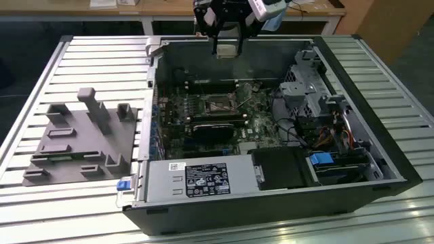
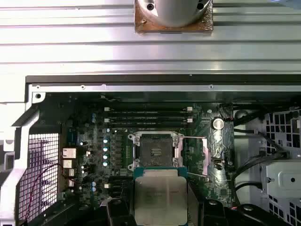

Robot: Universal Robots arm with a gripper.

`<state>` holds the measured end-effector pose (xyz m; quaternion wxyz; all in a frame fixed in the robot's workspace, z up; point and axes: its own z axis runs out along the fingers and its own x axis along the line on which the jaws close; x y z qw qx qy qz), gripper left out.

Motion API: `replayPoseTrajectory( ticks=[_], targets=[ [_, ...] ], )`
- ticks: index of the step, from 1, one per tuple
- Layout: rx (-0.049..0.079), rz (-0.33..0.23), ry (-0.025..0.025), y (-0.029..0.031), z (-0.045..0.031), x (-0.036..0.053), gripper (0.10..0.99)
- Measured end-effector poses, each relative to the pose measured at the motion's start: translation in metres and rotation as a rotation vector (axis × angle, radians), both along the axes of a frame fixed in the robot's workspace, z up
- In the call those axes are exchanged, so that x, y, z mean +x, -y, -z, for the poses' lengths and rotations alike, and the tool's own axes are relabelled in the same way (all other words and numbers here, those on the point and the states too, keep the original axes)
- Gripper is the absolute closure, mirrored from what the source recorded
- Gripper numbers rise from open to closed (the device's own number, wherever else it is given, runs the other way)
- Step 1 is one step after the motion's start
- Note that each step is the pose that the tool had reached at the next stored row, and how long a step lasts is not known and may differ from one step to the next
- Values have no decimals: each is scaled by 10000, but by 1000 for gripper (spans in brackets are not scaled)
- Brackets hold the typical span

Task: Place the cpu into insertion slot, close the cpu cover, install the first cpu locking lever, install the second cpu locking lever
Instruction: 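Place the cpu into insertion slot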

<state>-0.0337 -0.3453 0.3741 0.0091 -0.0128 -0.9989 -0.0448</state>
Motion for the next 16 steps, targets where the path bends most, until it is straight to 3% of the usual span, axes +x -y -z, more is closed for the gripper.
replayPoseTrajectory(
  ticks=[8, 16],
  targets=[
    [-1, 0, 0, 0, 2, 0, 549],
    [0, -1, 0, 0, 57, 0, 549]
  ],
)
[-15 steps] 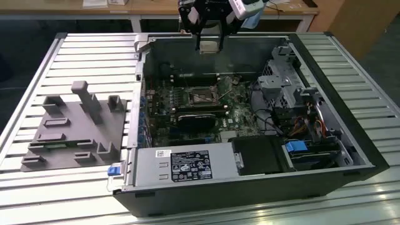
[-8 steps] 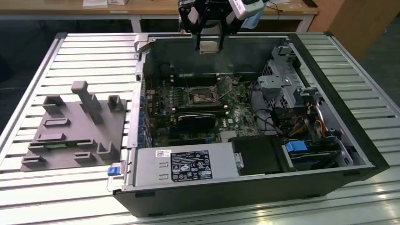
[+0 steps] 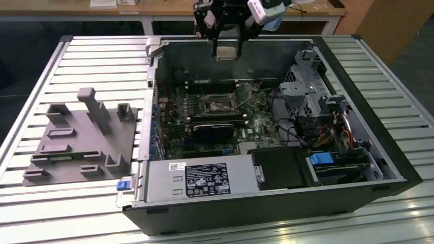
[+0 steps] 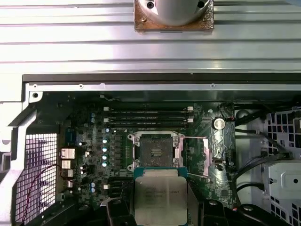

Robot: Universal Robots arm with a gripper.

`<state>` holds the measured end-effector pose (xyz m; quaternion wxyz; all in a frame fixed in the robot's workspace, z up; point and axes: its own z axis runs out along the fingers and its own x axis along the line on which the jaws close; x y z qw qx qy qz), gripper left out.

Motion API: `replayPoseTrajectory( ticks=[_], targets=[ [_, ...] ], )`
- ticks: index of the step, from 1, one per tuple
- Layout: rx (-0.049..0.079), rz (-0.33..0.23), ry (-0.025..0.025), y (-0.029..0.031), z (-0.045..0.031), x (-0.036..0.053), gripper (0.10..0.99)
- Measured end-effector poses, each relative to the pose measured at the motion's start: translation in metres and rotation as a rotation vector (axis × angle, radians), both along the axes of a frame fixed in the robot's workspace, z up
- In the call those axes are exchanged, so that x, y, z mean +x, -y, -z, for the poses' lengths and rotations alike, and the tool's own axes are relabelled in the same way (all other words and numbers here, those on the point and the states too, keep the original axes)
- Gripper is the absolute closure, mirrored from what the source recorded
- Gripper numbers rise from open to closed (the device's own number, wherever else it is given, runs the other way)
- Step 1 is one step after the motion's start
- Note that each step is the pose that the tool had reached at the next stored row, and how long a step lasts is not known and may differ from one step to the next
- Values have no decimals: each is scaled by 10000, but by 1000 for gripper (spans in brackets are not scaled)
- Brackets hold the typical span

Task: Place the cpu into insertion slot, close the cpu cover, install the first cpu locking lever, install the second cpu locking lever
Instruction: 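Place the cpu into insertion slot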

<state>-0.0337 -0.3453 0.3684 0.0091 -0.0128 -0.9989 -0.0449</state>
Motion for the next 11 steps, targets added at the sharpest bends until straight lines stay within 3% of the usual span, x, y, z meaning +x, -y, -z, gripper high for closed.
replayPoseTrajectory(
  ticks=[11],
  targets=[
    [-1, 0, -1, 0, 127, 0, 549]
  ],
)
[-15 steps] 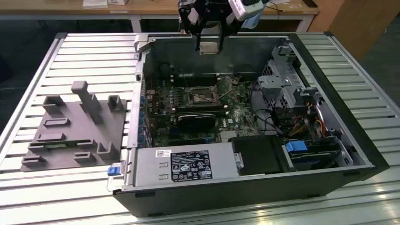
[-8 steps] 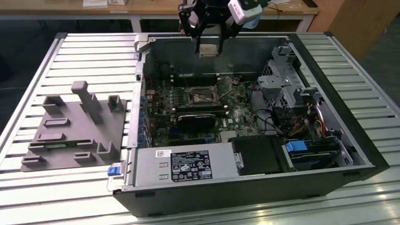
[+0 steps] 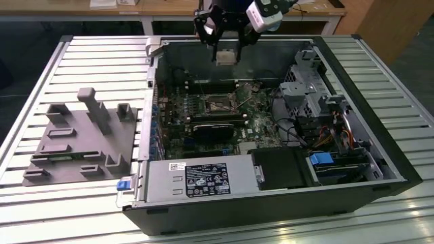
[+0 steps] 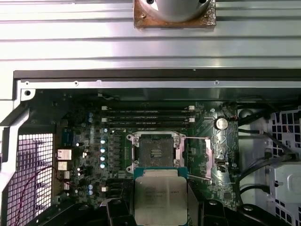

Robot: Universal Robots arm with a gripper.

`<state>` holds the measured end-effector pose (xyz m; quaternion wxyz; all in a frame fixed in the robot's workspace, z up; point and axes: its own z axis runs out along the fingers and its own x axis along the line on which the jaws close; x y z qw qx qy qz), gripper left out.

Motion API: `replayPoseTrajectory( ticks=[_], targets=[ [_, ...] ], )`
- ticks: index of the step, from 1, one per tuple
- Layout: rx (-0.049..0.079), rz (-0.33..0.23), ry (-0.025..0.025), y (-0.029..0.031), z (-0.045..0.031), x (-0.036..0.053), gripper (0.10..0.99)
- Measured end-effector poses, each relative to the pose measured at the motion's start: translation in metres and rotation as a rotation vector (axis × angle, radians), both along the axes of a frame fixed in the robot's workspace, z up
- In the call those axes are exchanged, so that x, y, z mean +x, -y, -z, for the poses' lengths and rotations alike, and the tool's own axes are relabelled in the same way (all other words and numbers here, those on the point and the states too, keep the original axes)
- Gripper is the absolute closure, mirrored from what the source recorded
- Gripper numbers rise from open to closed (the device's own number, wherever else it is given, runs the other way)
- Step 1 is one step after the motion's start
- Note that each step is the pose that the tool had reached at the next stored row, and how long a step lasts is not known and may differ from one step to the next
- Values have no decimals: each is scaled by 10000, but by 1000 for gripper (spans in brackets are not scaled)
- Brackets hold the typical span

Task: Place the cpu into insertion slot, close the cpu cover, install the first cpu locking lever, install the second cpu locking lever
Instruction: 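Place the cpu into insertion slot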

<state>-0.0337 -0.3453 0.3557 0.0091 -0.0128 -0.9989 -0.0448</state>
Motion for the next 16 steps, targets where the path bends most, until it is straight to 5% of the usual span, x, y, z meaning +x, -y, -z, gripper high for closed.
replayPoseTrajectory(
  ticks=[16],
  targets=[
    [-1, 980, 0, 0, 112, 0, 549]
  ],
)
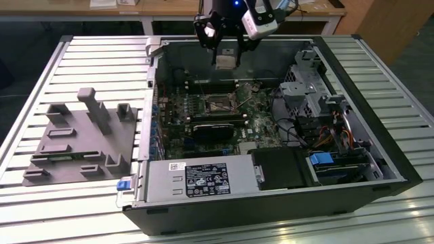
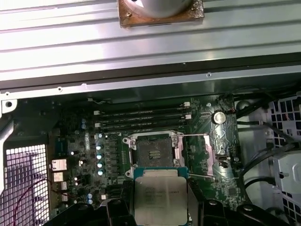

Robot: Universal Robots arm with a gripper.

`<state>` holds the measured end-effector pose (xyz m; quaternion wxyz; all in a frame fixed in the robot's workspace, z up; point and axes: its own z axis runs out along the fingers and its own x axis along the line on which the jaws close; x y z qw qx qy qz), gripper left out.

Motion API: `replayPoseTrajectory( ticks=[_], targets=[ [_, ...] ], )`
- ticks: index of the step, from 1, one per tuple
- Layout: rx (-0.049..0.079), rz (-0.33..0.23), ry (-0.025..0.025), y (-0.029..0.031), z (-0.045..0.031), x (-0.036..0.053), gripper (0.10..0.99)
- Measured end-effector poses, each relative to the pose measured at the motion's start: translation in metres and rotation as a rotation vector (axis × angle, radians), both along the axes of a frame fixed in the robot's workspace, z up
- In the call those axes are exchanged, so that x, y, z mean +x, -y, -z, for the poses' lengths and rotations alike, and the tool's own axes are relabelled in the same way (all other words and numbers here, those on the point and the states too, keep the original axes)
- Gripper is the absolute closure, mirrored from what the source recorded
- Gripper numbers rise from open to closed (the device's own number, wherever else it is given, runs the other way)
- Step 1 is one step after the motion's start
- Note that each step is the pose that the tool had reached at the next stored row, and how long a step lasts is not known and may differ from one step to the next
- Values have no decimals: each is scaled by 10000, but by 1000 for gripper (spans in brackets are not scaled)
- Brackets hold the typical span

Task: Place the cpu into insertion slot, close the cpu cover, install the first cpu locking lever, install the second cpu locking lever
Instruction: 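Place the cpu into insertion slot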

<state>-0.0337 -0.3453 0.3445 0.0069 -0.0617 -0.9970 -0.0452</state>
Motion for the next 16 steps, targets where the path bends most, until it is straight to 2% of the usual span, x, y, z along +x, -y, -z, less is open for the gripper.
replayPoseTrajectory(
  ticks=[16],
  targets=[
    [-36, 1777, 0, 0, 50, -2, 549]
  ],
)
